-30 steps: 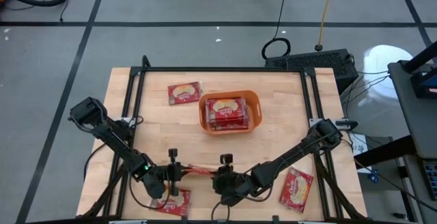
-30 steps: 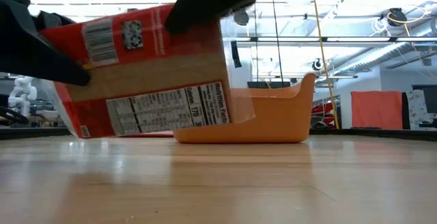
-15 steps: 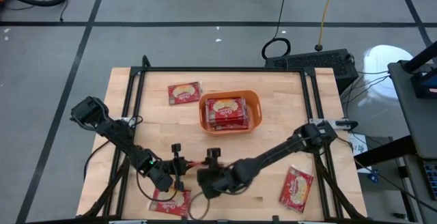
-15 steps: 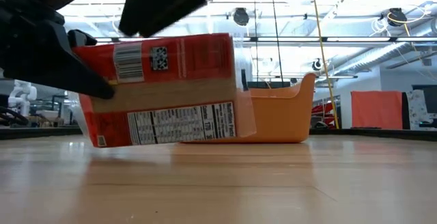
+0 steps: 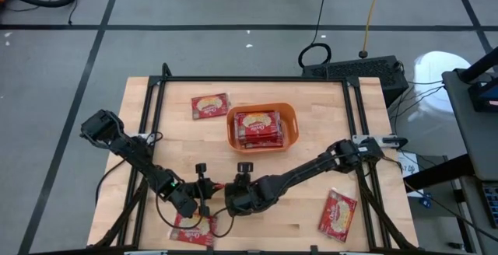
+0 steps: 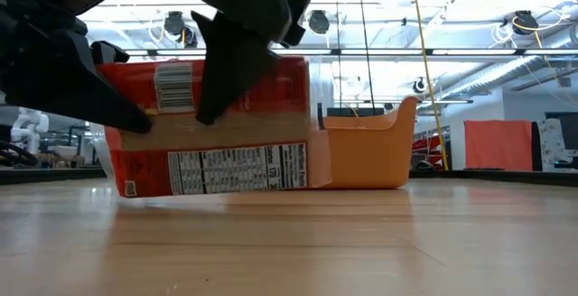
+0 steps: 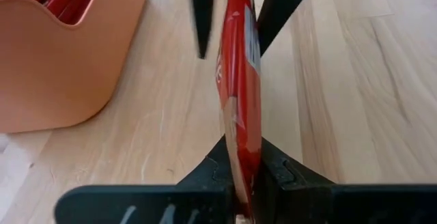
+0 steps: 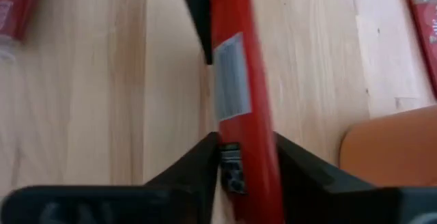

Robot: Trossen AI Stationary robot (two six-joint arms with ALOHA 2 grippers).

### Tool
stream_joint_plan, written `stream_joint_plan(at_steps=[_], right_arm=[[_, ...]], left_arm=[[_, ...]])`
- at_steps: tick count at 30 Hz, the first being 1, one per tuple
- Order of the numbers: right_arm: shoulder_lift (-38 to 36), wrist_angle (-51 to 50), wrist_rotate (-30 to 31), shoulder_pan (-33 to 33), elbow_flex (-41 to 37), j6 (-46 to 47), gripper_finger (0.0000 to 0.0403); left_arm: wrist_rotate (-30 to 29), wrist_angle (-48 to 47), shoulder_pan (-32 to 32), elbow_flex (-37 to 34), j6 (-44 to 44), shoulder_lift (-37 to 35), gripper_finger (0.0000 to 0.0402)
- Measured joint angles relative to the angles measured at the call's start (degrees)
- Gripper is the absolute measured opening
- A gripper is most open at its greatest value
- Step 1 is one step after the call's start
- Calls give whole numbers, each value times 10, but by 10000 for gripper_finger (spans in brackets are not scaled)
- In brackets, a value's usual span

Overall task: Sort popcorn bags into baskets
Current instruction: Put the red popcorn bag into the orange bin

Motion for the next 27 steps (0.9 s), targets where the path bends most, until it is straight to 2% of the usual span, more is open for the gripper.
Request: stream_joint_plan(at_steps=[6,9,15,19,23,27], right_arm=[[0,-2,-13,0,0,-19,35],[0,-4,-20,0,0,-25,18],[-3,-14,-13,6,-1,-27,23],[-21,-39,-12,19,-2,-3,21],[-48,-78,-12,37,-1,26,19],[-70,-110,-10,57,-1,60,19]], left_arm=[[2,3,3,0,-19,0,25],[11,19,4,0,-79,0,59],[15,68,5,0,-79,-1,193],[15,74,4,4,-75,-18,261],[15,71,-3,4,-71,-47,288],[9,71,-14,4,-53,-69,285]])
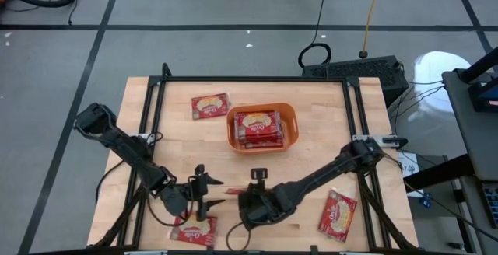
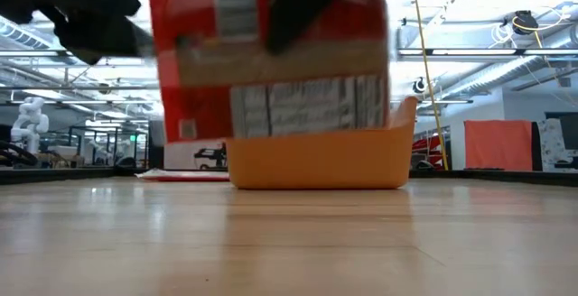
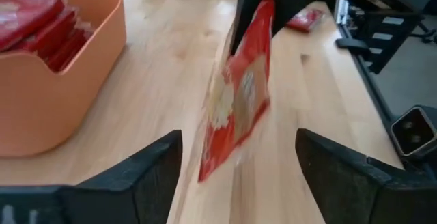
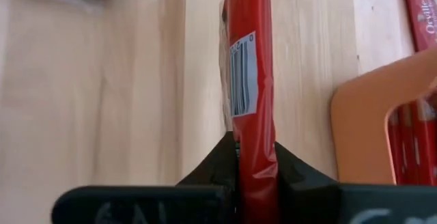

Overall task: Sort popcorn bags into baskets
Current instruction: Put the red popcorn bag into the orange bin

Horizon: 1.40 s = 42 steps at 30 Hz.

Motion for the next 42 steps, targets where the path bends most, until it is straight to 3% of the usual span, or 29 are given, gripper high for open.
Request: stream_joint_plan(at_steps=[4,8,18,23,33,42], right_arm=[[-29,-15,18,21,0,17,19],[-67,-26,73,40,0,10,19],[-153,-43,179,39,0,-151,19],[-186,-43,183,7,1,-236,19],[-220,-30,164,-103,-31,-307,17],[-221,141,165,-165,-168,-427,17]], left_arm=[[-5,-5,-7,0,4,-3,264],[-5,-6,-7,0,3,-3,241],[-5,-3,-7,0,3,-3,209],[-5,-2,-7,0,3,-3,208],[-5,-1,-7,0,-1,-3,200],[-5,-1,-7,0,0,-3,187]])
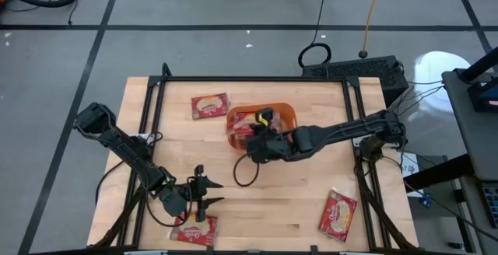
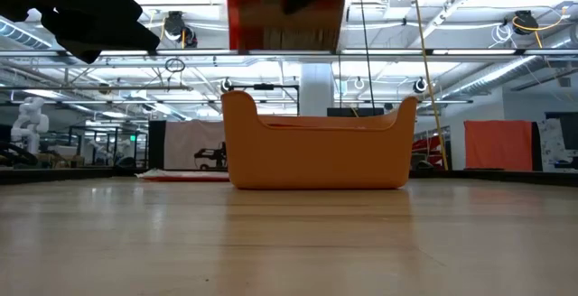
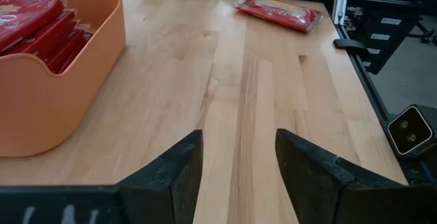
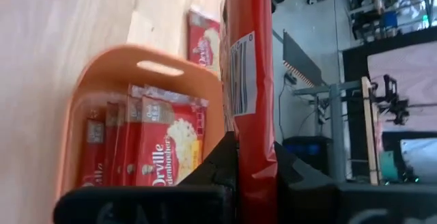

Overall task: Sort popcorn bags into baskets
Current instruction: Put the red popcorn bag into the orange bin

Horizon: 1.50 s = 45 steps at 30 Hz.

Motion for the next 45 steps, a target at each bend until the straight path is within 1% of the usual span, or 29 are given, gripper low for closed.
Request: stream_joint_plan(at_steps=[5,9,19,24,27,30,36,41,45], right_arm=[[1,109,2,-18,-97,-70,17],[-4,178,0,-30,-158,-97,17],[-81,335,-2,-45,-304,-123,17],[-107,465,-47,-61,-395,-168,17],[-108,518,-46,-68,-433,-177,18],[-108,545,-45,-73,-453,-176,18],[-108,559,-45,-77,-464,-170,27],[-108,559,-45,-87,-464,-156,46],[-108,559,-55,-93,-464,-153,71]], left_arm=[[0,0,-2,0,0,0,186],[0,0,-4,0,2,0,186],[0,0,-4,0,3,0,186],[0,10,-4,0,11,0,186],[0,20,-4,0,18,0,186],[0,26,-4,0,29,0,186],[0,28,-4,0,30,0,186],[0,28,-4,0,29,0,186],[0,30,-4,0,30,0,186]])
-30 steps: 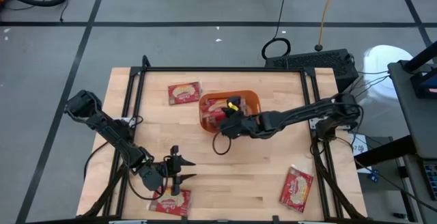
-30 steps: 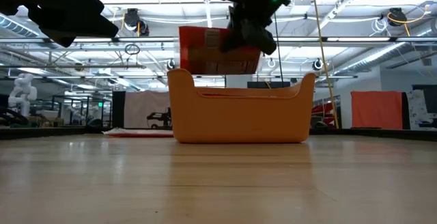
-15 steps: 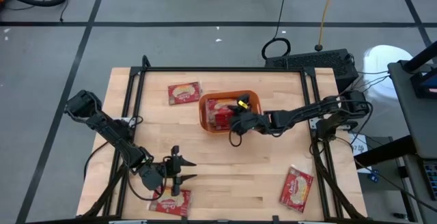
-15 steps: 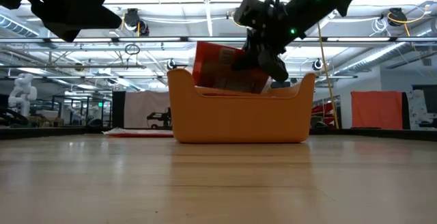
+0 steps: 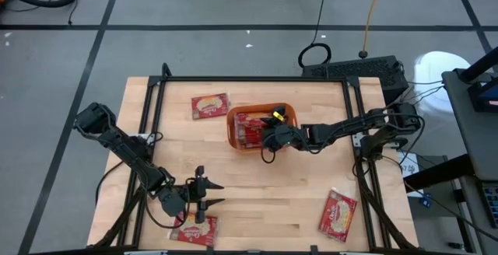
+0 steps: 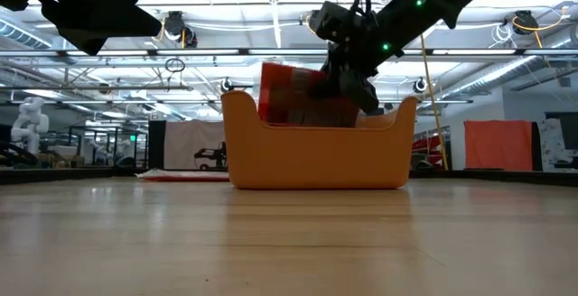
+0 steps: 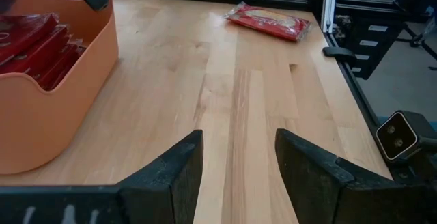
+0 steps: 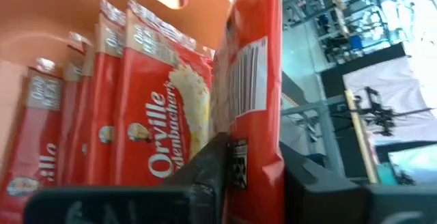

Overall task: Sort popcorn bags into baskets
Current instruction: Put the red popcorn bag into the orange bin

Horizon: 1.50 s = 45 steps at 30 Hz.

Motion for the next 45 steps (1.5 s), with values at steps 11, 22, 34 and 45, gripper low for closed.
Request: stream_joint_plan(at_steps=[11,22,34,45], right_arm=[[0,0,-72,-9,0,28,142],[-3,27,-78,10,0,29,118],[-43,-293,-14,59,106,431,66],[-19,-471,-115,-28,218,505,4]], left_arm=[[0,0,0,0,0,0,186],[5,-1,0,0,0,0,186],[6,-5,1,0,-3,0,186],[7,0,14,0,0,0,186]])
